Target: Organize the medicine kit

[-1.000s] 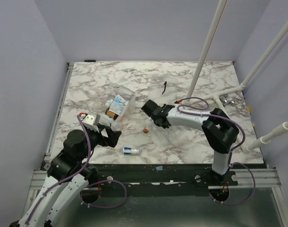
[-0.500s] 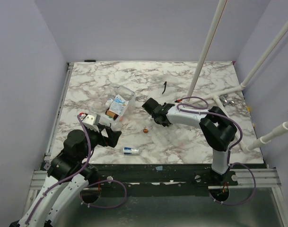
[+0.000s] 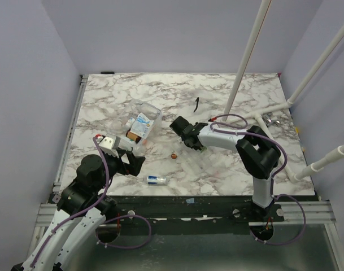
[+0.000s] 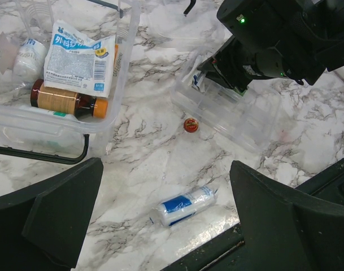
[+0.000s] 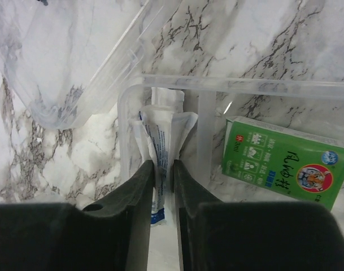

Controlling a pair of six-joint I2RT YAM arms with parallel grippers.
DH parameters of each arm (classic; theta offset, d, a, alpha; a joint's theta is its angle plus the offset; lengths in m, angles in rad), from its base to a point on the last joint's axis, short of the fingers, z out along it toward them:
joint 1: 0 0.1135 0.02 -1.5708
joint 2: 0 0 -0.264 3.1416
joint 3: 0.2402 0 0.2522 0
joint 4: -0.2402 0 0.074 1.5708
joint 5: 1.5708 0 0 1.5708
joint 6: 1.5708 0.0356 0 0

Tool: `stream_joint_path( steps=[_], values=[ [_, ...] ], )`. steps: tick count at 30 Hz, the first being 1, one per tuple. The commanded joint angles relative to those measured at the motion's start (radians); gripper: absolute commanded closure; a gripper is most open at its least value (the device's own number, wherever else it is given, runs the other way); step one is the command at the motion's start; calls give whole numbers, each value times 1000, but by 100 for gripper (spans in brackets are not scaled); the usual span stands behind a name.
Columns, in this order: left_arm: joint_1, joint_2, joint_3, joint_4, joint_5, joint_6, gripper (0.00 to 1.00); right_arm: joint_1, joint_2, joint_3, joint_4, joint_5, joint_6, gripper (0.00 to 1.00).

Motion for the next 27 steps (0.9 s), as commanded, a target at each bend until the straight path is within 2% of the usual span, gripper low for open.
stream_joint_path(
  steps=[1, 20, 27],
  values=[
    [-3, 7, -10, 25, 23, 6, 2, -6, 17, 47, -64, 27, -21, 75],
    [-3, 7, -9, 25, 25, 6, 2, -6, -8, 96, -176, 64, -53, 71],
    [-2, 9, -9, 25, 26, 4, 2, -5, -58, 105, -175, 93, -113, 71]
  ],
)
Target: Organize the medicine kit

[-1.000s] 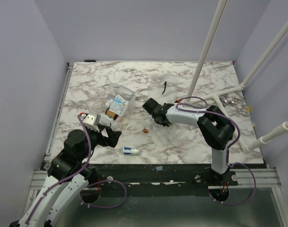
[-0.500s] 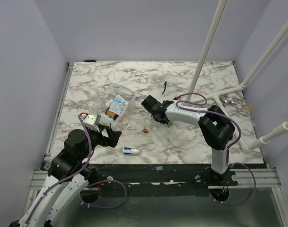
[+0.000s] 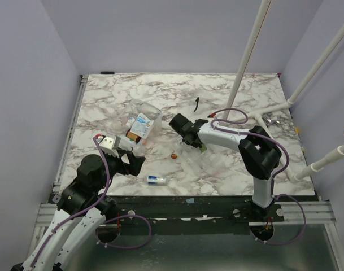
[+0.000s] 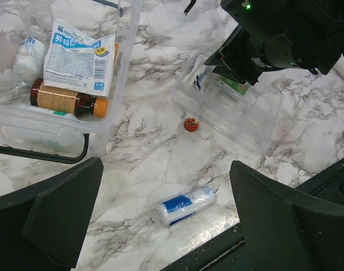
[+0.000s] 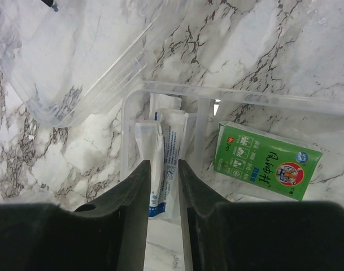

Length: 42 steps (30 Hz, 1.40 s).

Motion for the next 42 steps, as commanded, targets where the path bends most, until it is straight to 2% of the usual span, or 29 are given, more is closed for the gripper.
stream_joint_path(
  steps=[1, 6, 13, 17, 22, 29, 33, 42],
  values=[
    [-3, 7, -7, 25, 26, 4, 2, -5, -64, 29, -32, 71, -62, 71],
    [-3, 5, -7, 24, 24, 4, 2, -5, -123, 8, 35, 54, -226, 71],
    [-3, 13, -6, 24, 18, 3, 2, -5, -187, -56, 178, -32, -568, 65],
    [-3, 16, -6, 23, 13, 1, 2, -3, -168, -64, 220, -117, -820, 64],
    [-3, 9, -2, 20, -3, 3, 2, 3, -179, -106, 287, -312, -1110, 55],
    [-3, 5, -2, 18, -12, 3, 2, 24, -297, -219, 411, -587, -1317, 44],
    [-3, 3, 8, 9, -42, 6, 2, 81, -335, -243, 434, -626, -1441, 43],
    [-1, -20, 9, 7, -77, 11, 2, 190, -346, -306, 514, -822, -1671, 34]
  ],
)
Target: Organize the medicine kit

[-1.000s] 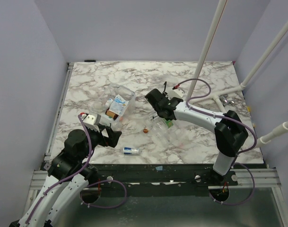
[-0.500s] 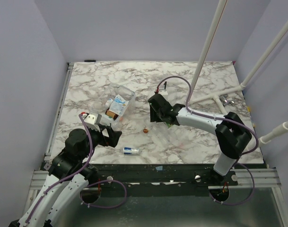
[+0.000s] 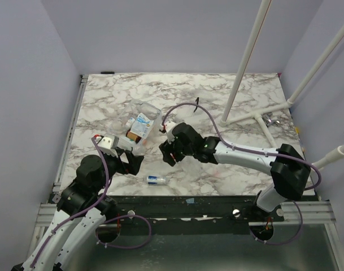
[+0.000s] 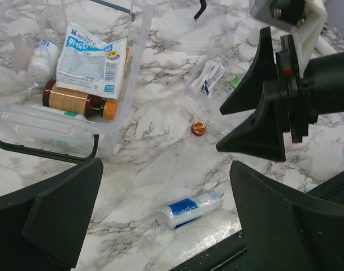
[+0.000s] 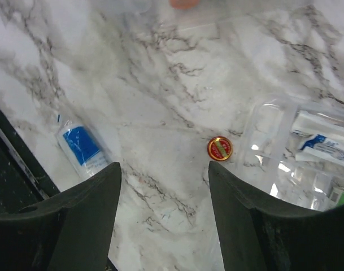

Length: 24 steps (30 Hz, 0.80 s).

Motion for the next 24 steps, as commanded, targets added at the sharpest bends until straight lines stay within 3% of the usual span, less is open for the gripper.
stream_joint_path(
  steps=[1, 13, 24],
  values=[
    [-1, -12, 8, 9, -39, 10, 2, 47, -1, -60, 76, -140, -164, 33],
    [-1, -23, 12, 4, -67, 11, 2, 94, 17, -163, 311, -314, -365, 26],
    [-1, -86, 10, -9, -135, 10, 2, 151, 80, -183, 391, -304, -439, 30]
  ],
)
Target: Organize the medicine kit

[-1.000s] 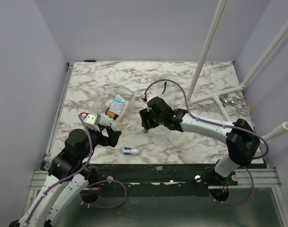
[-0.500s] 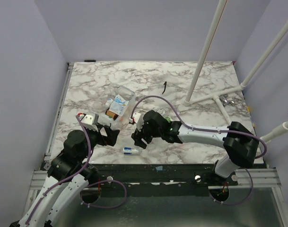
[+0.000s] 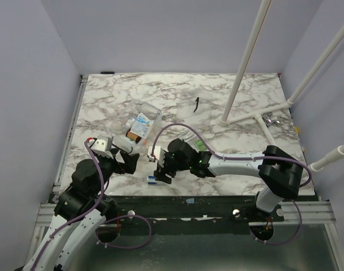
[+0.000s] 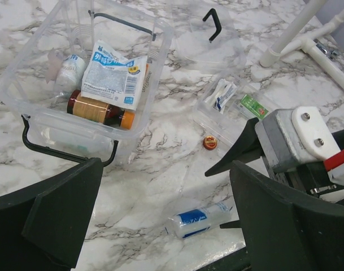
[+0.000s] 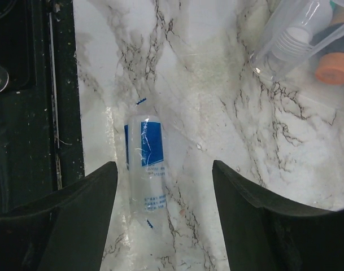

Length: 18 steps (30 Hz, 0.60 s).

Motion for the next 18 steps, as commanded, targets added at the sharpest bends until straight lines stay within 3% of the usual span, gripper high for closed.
stream_joint_path(
  steps=[1, 13, 18],
  values=[
    [-1, -41, 9, -2, -60, 10, 2, 21, 45, -15, 67, -20, -41, 30],
    [0, -60, 6, -4, -77, 8, 2, 69, 136, 2, 50, 31, -70, 31],
    [0, -62, 6, -3, -74, 8, 2, 76, 153, 17, 30, 65, -57, 38]
  ],
)
